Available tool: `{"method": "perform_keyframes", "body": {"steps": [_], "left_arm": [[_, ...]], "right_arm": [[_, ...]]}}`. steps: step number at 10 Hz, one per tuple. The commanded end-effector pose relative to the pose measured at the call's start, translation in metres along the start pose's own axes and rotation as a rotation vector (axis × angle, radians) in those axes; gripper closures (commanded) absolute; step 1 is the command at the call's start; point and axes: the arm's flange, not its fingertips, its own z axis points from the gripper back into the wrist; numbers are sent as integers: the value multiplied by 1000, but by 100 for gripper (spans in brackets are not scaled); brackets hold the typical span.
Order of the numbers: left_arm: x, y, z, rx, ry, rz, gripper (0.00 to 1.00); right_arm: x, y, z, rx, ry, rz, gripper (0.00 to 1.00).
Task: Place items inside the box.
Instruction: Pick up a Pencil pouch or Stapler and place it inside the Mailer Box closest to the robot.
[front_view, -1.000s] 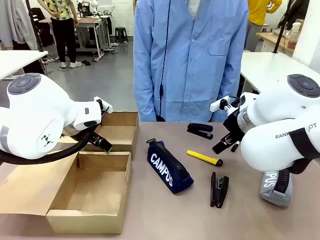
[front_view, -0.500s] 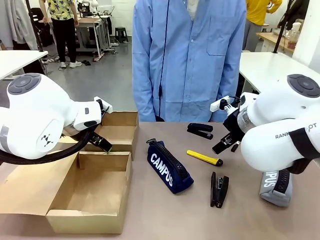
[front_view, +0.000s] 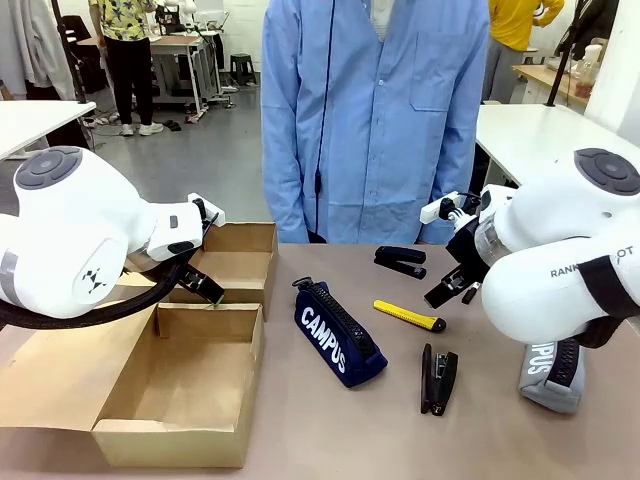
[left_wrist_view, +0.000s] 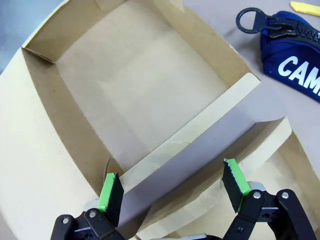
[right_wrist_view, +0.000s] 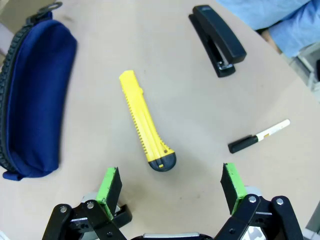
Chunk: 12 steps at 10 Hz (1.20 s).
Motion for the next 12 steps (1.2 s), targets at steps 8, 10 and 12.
{"method": "perform_keyframes", "body": {"steps": [8, 10, 12], "left_arm": [[5, 7, 60, -142, -26, 71, 0], [6, 17, 135, -220, 3, 236, 0], [-28, 49, 183, -455, -13, 262, 0]], "right_arm": [[13, -17, 52, 111, 85, -94, 0], [3, -41, 134, 177, 85, -325, 0], [-58, -84, 214, 400, -37, -503, 0]]}}
